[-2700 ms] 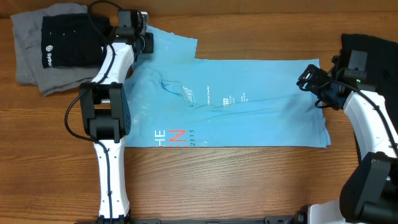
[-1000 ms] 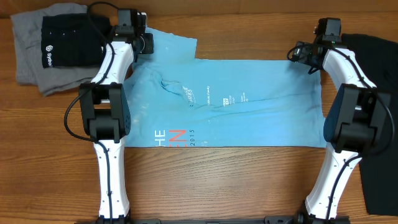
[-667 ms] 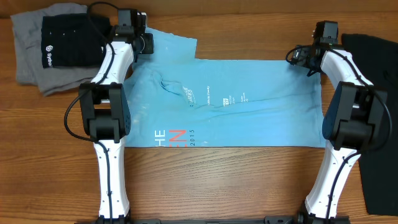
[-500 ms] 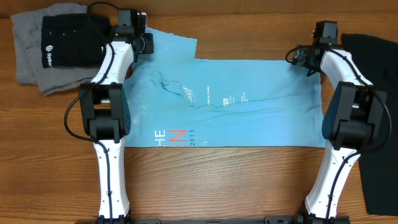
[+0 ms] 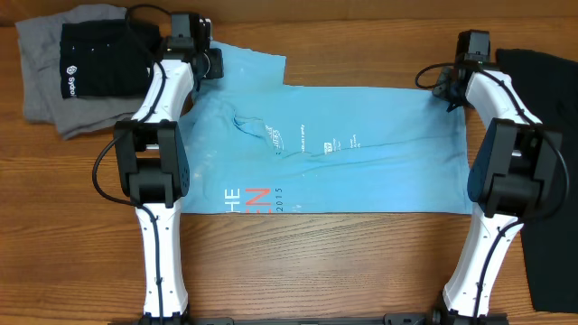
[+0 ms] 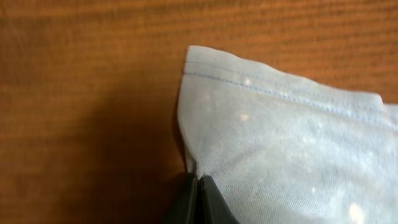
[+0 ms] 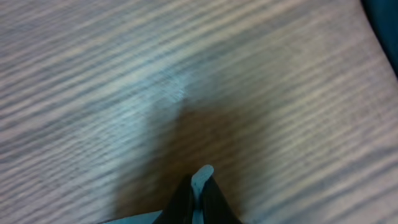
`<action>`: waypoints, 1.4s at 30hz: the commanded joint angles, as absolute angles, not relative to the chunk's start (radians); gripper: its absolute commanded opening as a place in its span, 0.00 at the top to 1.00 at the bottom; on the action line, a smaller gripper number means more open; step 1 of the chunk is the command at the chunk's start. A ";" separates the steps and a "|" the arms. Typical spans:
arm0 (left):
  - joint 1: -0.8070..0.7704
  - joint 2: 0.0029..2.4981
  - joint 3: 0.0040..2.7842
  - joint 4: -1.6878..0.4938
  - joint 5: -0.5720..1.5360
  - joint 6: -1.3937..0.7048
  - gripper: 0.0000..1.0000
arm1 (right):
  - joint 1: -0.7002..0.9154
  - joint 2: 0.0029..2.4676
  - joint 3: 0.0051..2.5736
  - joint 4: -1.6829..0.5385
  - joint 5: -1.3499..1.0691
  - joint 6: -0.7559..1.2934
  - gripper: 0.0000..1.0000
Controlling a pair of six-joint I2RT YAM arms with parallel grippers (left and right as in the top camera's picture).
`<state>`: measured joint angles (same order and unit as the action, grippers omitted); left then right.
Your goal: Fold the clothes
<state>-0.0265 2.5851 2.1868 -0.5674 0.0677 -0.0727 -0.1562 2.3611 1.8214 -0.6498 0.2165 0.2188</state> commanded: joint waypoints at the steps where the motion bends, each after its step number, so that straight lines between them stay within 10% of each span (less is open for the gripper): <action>1: -0.032 2.502 2.194 -0.620 0.068 -0.090 0.96 | -0.173 2.383 1.852 -0.697 0.245 0.304 0.96; 42: 0.157 2.210 2.194 -1.516 0.012 -0.134 0.96 | -0.282 2.024 1.912 -1.388 -0.002 0.498 0.96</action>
